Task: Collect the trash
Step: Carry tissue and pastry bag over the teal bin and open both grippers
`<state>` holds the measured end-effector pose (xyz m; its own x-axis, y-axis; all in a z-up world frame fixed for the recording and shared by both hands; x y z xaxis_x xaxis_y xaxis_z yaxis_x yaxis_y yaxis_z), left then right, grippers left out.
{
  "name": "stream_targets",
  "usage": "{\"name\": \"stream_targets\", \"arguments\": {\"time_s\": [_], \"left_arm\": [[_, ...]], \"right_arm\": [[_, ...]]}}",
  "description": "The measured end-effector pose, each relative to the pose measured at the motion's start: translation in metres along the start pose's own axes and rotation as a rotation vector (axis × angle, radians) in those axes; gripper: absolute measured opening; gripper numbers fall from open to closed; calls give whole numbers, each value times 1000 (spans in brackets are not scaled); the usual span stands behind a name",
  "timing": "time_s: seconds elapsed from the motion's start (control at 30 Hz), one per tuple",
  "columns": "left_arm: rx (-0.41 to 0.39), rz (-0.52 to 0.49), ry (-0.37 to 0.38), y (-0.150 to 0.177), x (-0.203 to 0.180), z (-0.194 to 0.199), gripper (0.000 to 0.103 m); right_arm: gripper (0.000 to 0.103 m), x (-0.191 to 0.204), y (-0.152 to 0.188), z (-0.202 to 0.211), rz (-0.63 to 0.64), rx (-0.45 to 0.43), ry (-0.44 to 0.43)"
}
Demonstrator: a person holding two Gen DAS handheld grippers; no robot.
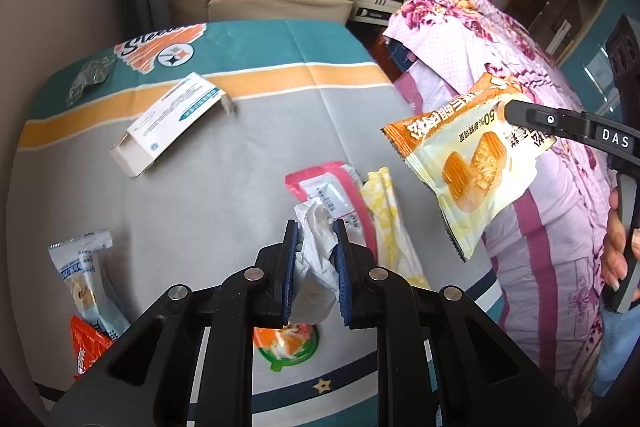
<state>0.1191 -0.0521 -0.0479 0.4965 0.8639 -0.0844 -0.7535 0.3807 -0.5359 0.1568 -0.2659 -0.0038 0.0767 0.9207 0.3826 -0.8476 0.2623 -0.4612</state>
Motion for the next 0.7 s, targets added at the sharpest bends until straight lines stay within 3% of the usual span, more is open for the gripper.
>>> {"name": "stream_targets", "arguments": {"time_s": [0.4,0.7], "left_arm": [[10,-157,71,-78,-110,-54,19],[68,-189,147,-104,-168,-117,19]], "right_arm": [[16,-133,-24,24,-149,-122,137],[16,-191,-20,14,-181,-129,231]]}}
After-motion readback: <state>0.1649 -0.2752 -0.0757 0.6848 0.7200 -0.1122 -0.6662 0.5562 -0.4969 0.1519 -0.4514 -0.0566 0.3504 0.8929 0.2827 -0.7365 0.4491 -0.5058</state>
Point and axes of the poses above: each gripper's, at about its wrist camera, not at the fingertips, and z roughly against the way its jaws point, x to its left, y to its underside, the point moved 7 cm from there along -z, roughly the way its jaws point, and after that the axes turned 14 degrees about -z, right-handed, at the moved point
